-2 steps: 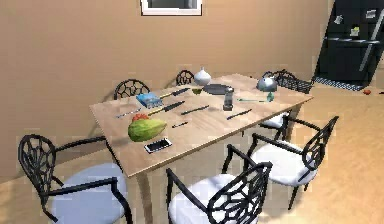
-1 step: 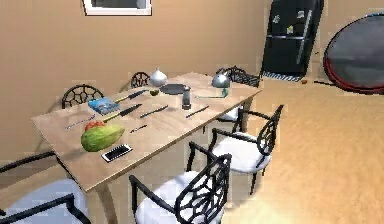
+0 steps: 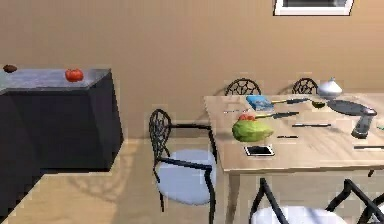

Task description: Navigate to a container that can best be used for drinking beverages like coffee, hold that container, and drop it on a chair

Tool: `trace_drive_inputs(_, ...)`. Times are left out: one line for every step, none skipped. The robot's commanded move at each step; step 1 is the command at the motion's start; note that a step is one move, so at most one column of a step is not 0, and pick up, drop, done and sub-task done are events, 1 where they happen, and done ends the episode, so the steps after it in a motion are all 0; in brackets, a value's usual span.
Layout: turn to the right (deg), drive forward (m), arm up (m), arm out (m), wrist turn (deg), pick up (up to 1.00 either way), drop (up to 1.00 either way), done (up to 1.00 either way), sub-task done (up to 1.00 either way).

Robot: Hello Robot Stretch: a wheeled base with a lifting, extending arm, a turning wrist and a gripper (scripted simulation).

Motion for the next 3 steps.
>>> trace_drive_inputs(-45.0, 0.0, 0.0, 0.0, 0.0, 0.0, 0.0, 0.0, 0.0)
trace_drive_inputs(-42.0, 0.0, 0.0, 0.0, 0.0, 0.0, 0.0, 0.0, 0.0)
trace_drive_inputs(45.0, 0.0, 0.0, 0.0, 0.0, 0.0, 0.0, 0.0, 0.0)
